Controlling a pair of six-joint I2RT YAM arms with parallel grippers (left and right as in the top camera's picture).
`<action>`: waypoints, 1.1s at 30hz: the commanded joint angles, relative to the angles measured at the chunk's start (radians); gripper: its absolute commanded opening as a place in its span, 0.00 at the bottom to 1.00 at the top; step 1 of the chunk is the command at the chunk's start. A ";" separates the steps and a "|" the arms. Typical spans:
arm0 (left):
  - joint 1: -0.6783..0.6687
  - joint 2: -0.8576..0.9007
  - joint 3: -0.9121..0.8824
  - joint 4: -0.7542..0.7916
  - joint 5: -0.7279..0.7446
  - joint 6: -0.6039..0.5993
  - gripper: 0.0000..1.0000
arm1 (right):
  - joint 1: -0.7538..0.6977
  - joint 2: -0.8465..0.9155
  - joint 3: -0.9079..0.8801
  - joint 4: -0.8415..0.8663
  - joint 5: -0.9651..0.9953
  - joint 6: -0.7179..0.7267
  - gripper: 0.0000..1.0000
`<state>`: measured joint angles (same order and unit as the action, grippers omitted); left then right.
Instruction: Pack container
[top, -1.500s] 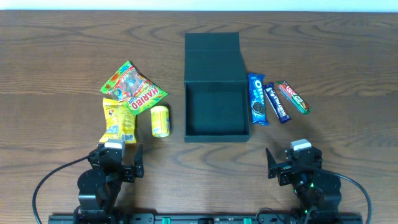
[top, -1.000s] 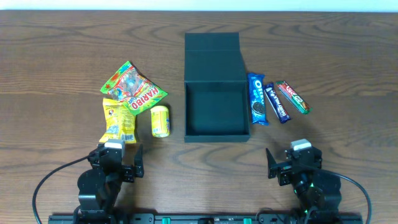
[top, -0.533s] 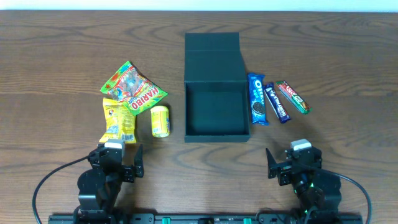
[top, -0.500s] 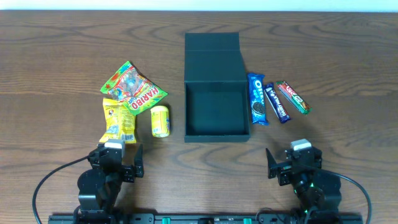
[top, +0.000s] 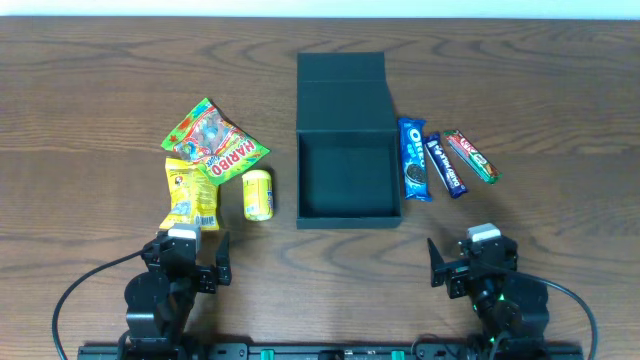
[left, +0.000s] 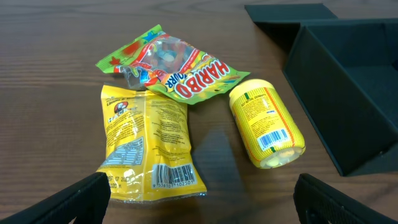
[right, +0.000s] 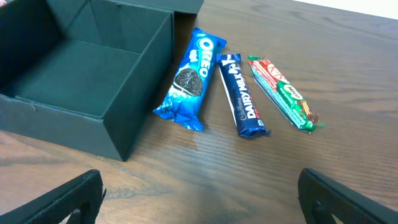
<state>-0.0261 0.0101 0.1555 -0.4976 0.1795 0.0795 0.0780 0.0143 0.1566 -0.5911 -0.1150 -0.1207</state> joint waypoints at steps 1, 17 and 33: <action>0.006 -0.006 -0.016 0.001 0.003 -0.002 0.96 | 0.002 -0.009 -0.004 0.001 0.007 -0.004 0.99; 0.006 0.034 0.013 0.330 0.203 -0.204 0.95 | 0.002 -0.009 -0.004 0.001 0.007 -0.005 0.99; 0.006 0.992 0.584 0.320 0.018 -0.022 0.95 | 0.002 -0.009 -0.004 0.001 0.007 -0.004 0.99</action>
<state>-0.0261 0.8692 0.6544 -0.1776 0.2710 0.0231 0.0780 0.0116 0.1558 -0.5900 -0.1150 -0.1207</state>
